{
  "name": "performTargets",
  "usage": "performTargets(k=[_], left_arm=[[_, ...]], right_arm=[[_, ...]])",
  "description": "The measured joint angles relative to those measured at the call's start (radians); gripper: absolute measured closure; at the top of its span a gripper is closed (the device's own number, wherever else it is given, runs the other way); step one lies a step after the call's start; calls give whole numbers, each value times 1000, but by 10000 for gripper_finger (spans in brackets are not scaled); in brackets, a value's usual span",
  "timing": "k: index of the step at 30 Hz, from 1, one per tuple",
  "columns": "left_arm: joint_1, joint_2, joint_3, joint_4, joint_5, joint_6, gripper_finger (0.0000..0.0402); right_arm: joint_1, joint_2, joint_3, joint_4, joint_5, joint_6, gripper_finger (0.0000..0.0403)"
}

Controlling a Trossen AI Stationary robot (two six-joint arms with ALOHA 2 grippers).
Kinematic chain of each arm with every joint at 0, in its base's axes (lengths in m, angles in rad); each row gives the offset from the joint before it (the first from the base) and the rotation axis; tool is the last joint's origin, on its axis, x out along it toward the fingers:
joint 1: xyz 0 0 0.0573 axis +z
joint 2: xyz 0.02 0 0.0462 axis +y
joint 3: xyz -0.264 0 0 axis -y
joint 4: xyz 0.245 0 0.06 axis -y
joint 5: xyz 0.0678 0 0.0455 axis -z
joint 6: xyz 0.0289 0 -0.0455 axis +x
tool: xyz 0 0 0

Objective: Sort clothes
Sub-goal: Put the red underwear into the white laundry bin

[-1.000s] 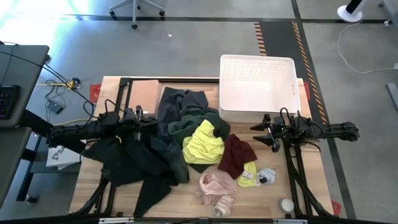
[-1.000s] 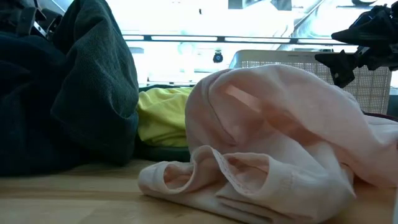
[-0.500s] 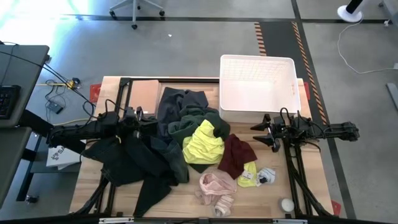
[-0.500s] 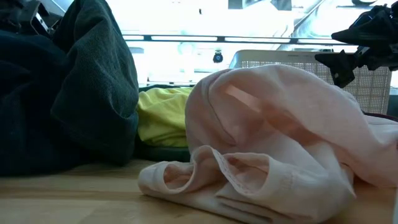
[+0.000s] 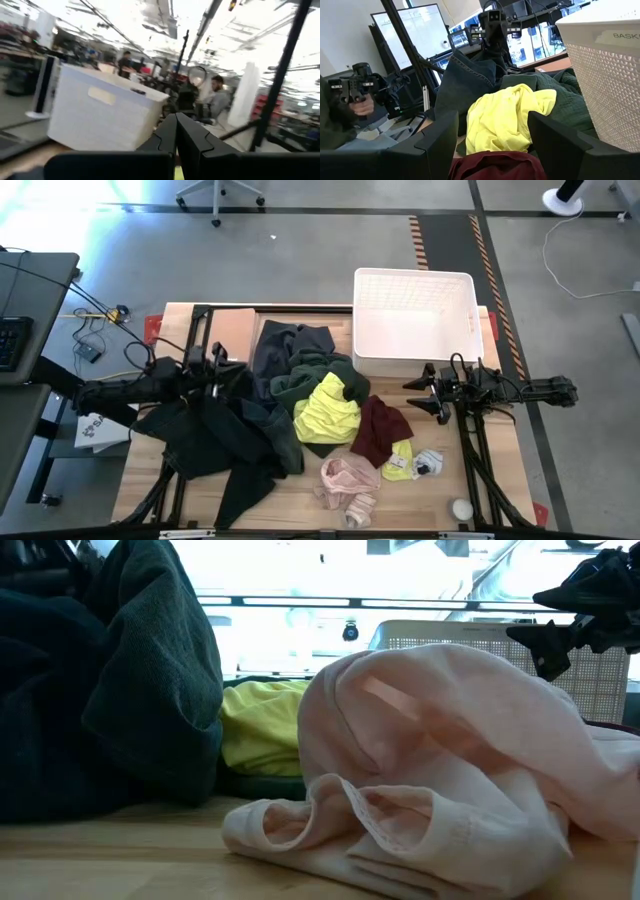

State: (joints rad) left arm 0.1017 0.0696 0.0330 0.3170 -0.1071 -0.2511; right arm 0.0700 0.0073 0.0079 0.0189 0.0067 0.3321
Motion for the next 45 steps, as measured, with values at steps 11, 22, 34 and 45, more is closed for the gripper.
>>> performTargets(k=[11, 22, 34, 45], left_arm=[[1, 442, 265, 25, -144, 99, 399], [9, 833, 499, 18, -112, 239, 399], [-176, 1045, 701, -90, -59, 296, 401], [-322, 1180, 863, -182, -135, 270, 401]], right_arm=[[0, 0, 0, 0, 0, 0, 165], [0, 0, 0, 0, 0, 0, 165], [0, 0, 0, 0, 0, 0, 165], [0, 0, 0, 0, 0, 0, 165]])
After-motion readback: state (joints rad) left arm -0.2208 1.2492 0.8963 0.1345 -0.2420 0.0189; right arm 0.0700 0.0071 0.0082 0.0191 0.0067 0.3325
